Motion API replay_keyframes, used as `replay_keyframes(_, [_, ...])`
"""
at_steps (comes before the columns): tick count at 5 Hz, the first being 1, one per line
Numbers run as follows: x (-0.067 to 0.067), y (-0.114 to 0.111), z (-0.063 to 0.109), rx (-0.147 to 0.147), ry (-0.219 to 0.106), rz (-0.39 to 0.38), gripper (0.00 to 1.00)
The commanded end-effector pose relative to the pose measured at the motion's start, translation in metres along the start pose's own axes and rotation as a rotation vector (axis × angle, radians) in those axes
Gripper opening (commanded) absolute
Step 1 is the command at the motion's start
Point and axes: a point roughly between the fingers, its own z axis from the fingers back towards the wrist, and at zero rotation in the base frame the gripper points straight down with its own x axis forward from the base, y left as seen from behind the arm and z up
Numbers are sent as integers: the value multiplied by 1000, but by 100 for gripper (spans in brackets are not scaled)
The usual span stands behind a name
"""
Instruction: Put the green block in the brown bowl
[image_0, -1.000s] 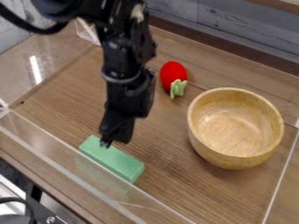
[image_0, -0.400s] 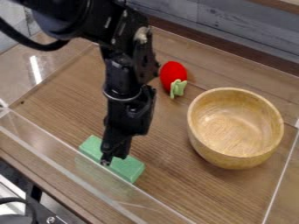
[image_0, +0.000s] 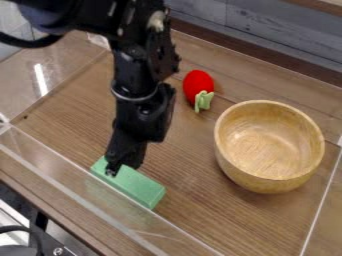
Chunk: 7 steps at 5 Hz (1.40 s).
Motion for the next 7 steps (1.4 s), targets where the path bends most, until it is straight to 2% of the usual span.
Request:
replay_keyframes(1, [-1,8,-2,47,-14,-74,0])
replay_keyframes(2, [-1,10,7,77,3,-129,0])
replay_keyframes(3, [-5,24,22,98,19,-141,0])
replay_keyframes(4, [-8,33,13,92,7,-178,100])
replay_keyframes(5, [-5,27,7,91,-13,-276,100])
replay_keyframes(7, [2,31,-9,71,-47,-327,100])
